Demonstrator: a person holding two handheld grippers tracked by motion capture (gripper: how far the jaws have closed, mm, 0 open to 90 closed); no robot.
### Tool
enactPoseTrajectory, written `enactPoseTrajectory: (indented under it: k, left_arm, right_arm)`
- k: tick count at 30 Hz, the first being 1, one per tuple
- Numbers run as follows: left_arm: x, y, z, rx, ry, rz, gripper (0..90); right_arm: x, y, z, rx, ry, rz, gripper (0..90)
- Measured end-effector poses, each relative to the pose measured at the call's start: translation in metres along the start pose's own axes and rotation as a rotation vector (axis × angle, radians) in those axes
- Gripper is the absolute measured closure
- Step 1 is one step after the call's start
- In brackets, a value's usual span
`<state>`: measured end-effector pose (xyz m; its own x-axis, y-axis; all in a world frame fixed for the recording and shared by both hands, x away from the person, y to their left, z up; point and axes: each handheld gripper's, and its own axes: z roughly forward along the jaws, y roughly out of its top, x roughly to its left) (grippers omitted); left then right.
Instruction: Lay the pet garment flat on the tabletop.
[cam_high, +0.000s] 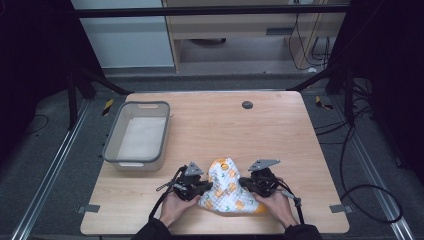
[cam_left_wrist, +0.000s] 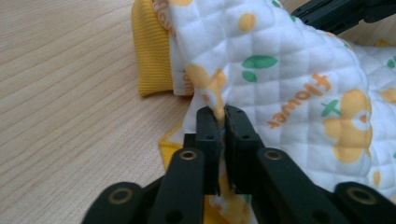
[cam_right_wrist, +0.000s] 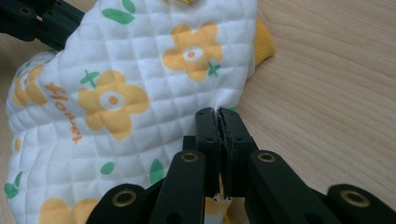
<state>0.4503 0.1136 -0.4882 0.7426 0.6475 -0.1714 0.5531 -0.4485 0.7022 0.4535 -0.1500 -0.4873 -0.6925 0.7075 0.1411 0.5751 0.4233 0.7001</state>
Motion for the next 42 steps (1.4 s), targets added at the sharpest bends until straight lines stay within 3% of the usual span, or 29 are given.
enactPoseTrajectory:
  k: [4,8,11,17,25,28,31,33,35,37,39,41,42]
  left_arm:
    - [0.000,0.001,-0.005,-0.012,-0.004,-0.001,88.7]
    - [0.001,0.004,-0.017,-0.041,-0.001,0.004,88.9]
    - [0.002,0.007,-0.029,-0.081,0.002,-0.003,88.9]
    - [-0.002,0.017,-0.049,-0.144,0.008,0.021,89.0]
    - [-0.011,0.042,-0.081,-0.251,0.019,0.066,89.0]
    - [-0.013,0.057,-0.092,-0.290,0.046,0.091,89.0]
    - [-0.011,0.072,-0.098,-0.332,0.074,0.095,88.9]
    - [-0.006,0.084,-0.097,-0.358,0.103,0.080,88.9]
    - [0.002,0.096,-0.089,-0.363,0.162,0.068,88.4]
    - [0.013,0.105,-0.076,-0.356,0.213,0.044,86.0]
    - [0.025,0.109,-0.063,-0.341,0.264,0.003,69.9]
    - [0.035,0.107,-0.057,-0.323,0.281,-0.043,62.1]
    - [0.038,0.103,-0.057,-0.325,0.275,-0.052,58.0]
  right_arm:
    - [-0.002,0.001,-0.006,-0.022,0.007,0.002,88.4]
    - [-0.004,0.001,-0.022,-0.079,0.004,0.015,88.6]
    - [-0.005,0.002,-0.036,-0.132,0.003,0.009,88.7]
    - [-0.002,0.007,-0.058,-0.210,0.010,-0.006,88.9]
    - [0.006,0.028,-0.084,-0.304,0.006,-0.047,88.9]
    - [0.008,0.041,-0.094,-0.362,-0.008,-0.054,88.9]
    - [0.010,0.057,-0.101,-0.427,-0.049,-0.069,88.9]
    - [0.009,0.067,-0.100,-0.470,-0.116,-0.078,88.9]
    - [0.005,0.077,-0.092,-0.493,-0.195,-0.078,88.7]
    - [-0.004,0.086,-0.076,-0.470,-0.263,-0.059,88.3]
    - [-0.016,0.092,-0.056,-0.397,-0.310,-0.035,86.2]
    - [-0.026,0.091,-0.041,-0.332,-0.356,-0.022,81.2]
    - [-0.028,0.089,-0.037,-0.324,-0.353,-0.011,79.5]
